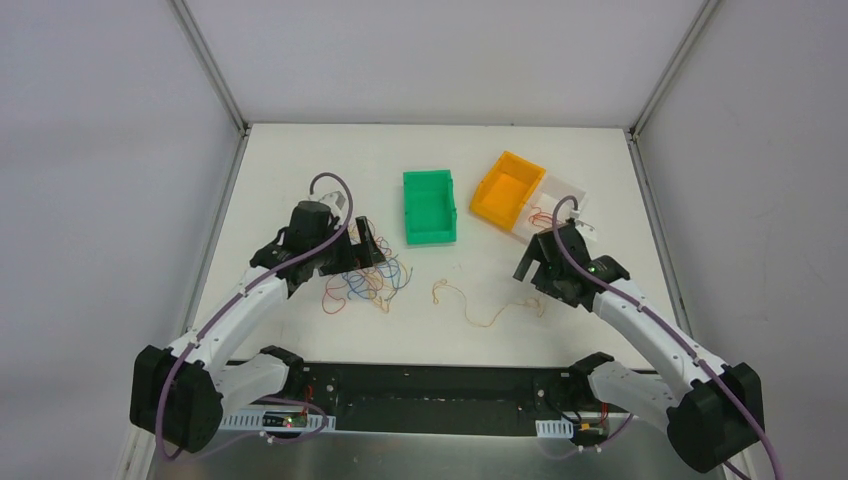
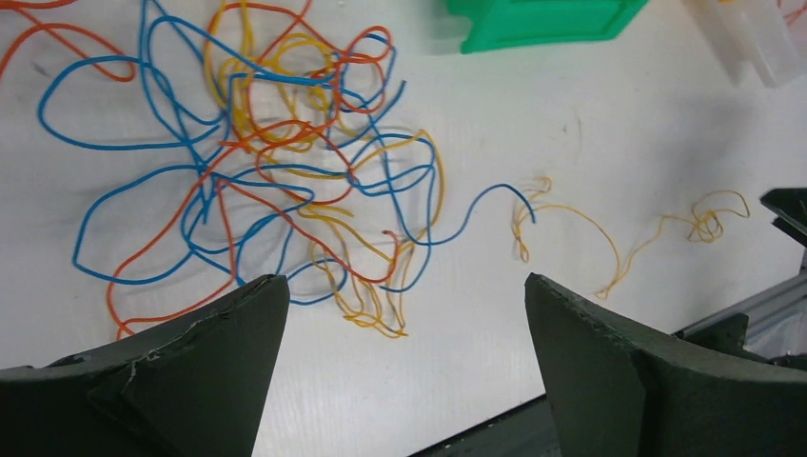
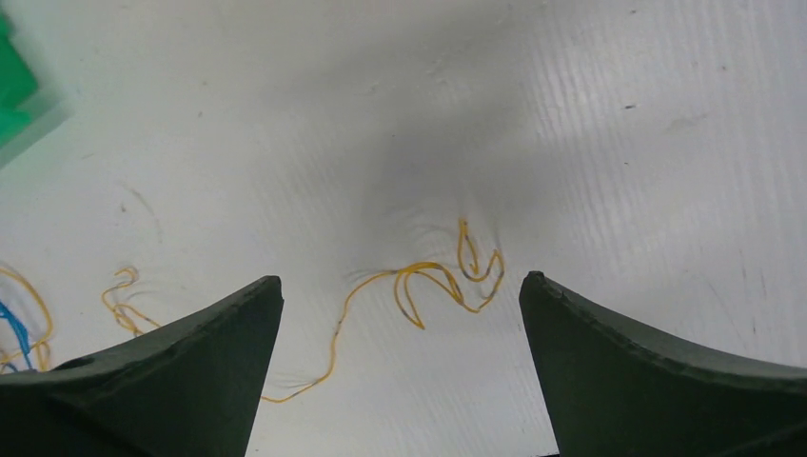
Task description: Untangle the cables
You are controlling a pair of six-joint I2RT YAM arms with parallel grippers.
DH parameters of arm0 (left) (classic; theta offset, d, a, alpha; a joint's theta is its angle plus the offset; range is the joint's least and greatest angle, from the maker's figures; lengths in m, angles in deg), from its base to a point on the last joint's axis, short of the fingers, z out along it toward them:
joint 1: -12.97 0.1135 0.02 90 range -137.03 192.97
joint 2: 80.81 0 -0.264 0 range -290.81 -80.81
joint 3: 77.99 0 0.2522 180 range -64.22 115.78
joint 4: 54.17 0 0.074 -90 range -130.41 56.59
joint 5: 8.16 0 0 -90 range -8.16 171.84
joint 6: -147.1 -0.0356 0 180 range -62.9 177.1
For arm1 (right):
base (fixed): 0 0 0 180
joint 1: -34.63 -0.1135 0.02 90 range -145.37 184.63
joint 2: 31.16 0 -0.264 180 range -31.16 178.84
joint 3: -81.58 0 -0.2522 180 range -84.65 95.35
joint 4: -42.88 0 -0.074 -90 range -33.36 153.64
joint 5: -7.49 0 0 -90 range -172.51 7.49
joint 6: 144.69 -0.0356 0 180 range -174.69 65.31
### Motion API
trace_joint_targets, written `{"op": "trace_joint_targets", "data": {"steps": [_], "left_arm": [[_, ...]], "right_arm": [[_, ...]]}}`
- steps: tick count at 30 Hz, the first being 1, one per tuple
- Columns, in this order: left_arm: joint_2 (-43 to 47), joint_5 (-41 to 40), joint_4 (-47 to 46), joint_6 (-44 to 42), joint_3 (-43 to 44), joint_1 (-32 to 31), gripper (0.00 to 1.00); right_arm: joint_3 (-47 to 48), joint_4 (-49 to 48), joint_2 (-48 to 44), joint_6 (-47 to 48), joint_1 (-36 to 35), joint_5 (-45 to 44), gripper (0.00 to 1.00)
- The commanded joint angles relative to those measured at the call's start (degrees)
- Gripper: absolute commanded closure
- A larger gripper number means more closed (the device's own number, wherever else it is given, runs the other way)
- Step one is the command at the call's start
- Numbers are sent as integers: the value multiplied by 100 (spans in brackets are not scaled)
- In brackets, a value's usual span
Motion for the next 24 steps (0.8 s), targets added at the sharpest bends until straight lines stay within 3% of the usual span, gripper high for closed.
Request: {"op": "trace_joint_targets", "data": {"steps": [1,13,24], "left_arm": [[177,-31,269,-96,415,-415,1],[-641,-485,157,171,1116,-1750,1],[-1738,5,-935,599,1089,-2436,3]], "right_arm": [[-141,250,-204,-332,189,-376,1],[-515,-82,-88,-738,285,-348,1],[-773,-410,-48,-832,279,-124,1]]}}
